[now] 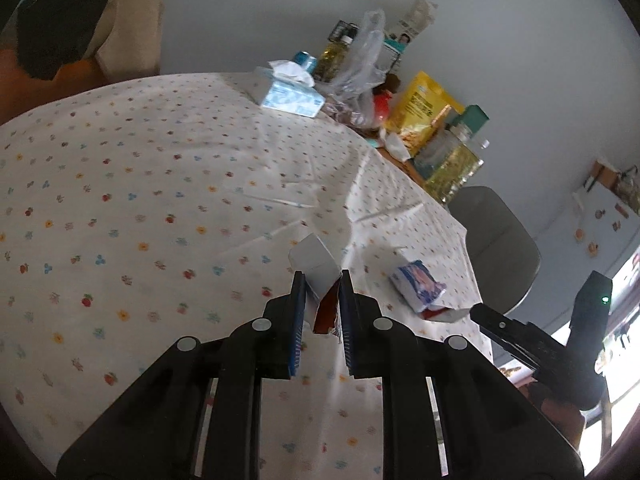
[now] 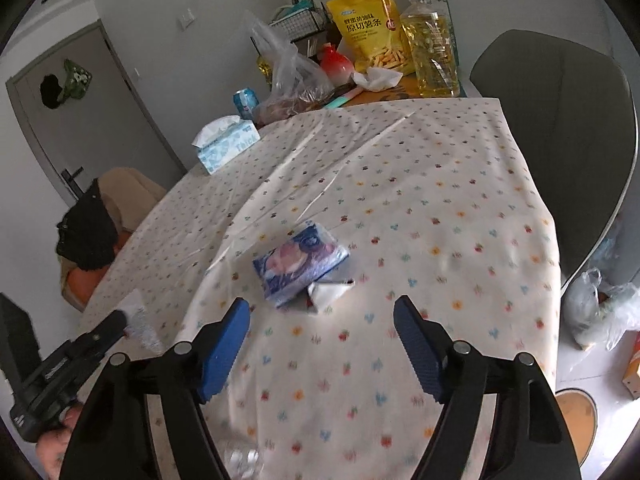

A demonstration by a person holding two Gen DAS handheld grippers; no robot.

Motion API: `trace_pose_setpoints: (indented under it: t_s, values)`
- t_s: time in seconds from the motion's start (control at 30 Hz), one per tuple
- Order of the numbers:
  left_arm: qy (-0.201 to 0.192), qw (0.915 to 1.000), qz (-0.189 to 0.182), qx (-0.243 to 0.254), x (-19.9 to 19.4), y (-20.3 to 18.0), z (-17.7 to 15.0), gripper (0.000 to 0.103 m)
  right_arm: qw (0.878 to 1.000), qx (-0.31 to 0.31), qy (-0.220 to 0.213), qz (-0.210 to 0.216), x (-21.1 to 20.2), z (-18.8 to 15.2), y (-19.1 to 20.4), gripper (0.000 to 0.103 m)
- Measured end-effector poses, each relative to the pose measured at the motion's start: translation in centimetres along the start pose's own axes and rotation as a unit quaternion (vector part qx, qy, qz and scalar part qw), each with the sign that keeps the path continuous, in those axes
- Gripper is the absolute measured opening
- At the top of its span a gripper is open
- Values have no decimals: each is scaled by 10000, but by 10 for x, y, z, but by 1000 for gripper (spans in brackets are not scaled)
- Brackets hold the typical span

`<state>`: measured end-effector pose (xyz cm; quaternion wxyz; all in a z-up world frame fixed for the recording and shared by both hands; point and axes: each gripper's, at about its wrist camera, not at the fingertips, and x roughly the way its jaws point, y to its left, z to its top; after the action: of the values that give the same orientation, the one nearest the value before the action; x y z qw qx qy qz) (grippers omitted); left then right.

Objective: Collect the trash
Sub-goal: 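Carry the white paper with the left tool over the bucket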

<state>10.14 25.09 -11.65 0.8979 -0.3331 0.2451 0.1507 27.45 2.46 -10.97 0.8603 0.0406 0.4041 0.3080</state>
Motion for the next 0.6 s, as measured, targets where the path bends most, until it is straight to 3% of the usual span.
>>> trace_pose_setpoints:
  t_s: [0.07, 0.13, 0.2, 0.27, 0.6]
  values:
    - [2, 10000, 17, -14, 1, 2, 1, 17, 10000, -38, 54, -70, 11, 4, 1, 71]
    - [13, 10000, 4, -16, 3, 3, 1, 17, 9999, -42, 122, -115, 19, 7, 0, 61]
    - [21, 10000, -5, -19, 5, 2, 1, 17, 9996, -106, 244, -53, 27, 8, 0, 14]
    - [36, 10000, -31, 7, 5, 0, 0, 17, 9994, -153, 301, -82, 28, 6, -1, 5]
    - [88, 9993, -234, 281, -2, -32, -13, 17, 9998, -48, 156, 85, -18, -23, -13, 4]
